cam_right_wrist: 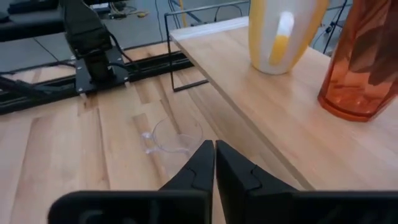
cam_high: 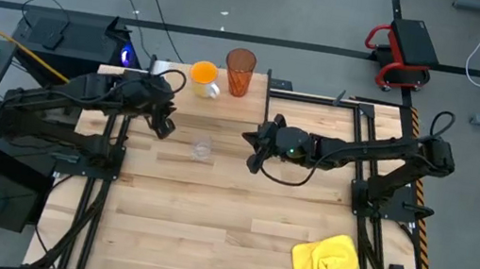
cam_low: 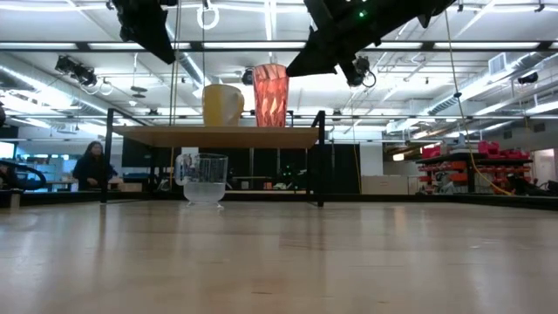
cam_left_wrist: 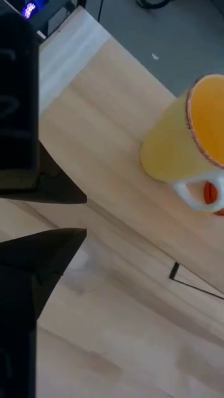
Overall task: Stack small to large cups/mugs on shelf
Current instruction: Put the yellow mug on the shelf
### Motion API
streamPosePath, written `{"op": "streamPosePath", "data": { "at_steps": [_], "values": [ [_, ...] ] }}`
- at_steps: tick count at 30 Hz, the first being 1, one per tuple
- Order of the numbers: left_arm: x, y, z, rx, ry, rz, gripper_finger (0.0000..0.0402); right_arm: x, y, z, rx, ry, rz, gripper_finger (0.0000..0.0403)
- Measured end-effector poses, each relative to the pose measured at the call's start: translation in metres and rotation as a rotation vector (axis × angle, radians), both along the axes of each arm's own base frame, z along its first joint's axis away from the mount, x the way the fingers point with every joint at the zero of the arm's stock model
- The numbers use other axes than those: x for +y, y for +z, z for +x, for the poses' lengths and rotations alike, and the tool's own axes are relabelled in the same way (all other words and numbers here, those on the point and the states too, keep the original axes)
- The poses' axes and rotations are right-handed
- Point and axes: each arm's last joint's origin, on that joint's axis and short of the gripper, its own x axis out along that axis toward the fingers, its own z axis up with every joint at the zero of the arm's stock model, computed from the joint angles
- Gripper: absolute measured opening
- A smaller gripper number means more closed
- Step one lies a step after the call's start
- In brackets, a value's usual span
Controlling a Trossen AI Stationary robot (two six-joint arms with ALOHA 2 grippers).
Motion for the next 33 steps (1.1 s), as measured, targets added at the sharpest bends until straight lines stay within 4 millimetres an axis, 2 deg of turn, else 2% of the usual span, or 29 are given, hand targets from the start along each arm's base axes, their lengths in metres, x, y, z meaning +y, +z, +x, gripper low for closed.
{"op": "streamPosePath", "data": {
  "at_steps": [7,13,16,20,26,30,33],
  "values": [
    [0.002,-0.007,0.006,-0.028,-0.014,0.037,0.0074,-0.004,-0.018,0.01,0.049,-0.006,-0.006,0.0005],
    [0.002,-0.016,0.005,-0.059,-0.042,0.073,0.0078,-0.017,-0.014,0.016,-0.035,-0.039,-0.026,0.001],
    [0.002,-0.023,0.004,-0.085,-0.044,0.085,0.008,-0.025,-0.021,0.02,-0.025,-0.056,-0.031,0.0009],
    [0.003,-0.039,0.007,-0.115,-0.058,0.119,0.0081,-0.036,-0.027,0.024,-0.032,-0.078,-0.052,0.0008],
    [0.011,-0.064,0.012,-0.138,-0.052,0.191,0.0074,-0.053,-0.019,0.031,-0.156,-0.109,-0.113,0.0007],
    [0.021,-0.073,0.012,-0.188,0.002,0.222,0.0075,-0.066,-0.012,0.045,-0.174,-0.135,-0.139,0.0007],
    [0.028,-0.076,0.011,-0.201,0.031,0.242,0.0078,-0.073,-0.013,0.065,-0.135,-0.131,-0.171,0.0007]
  ]
}}
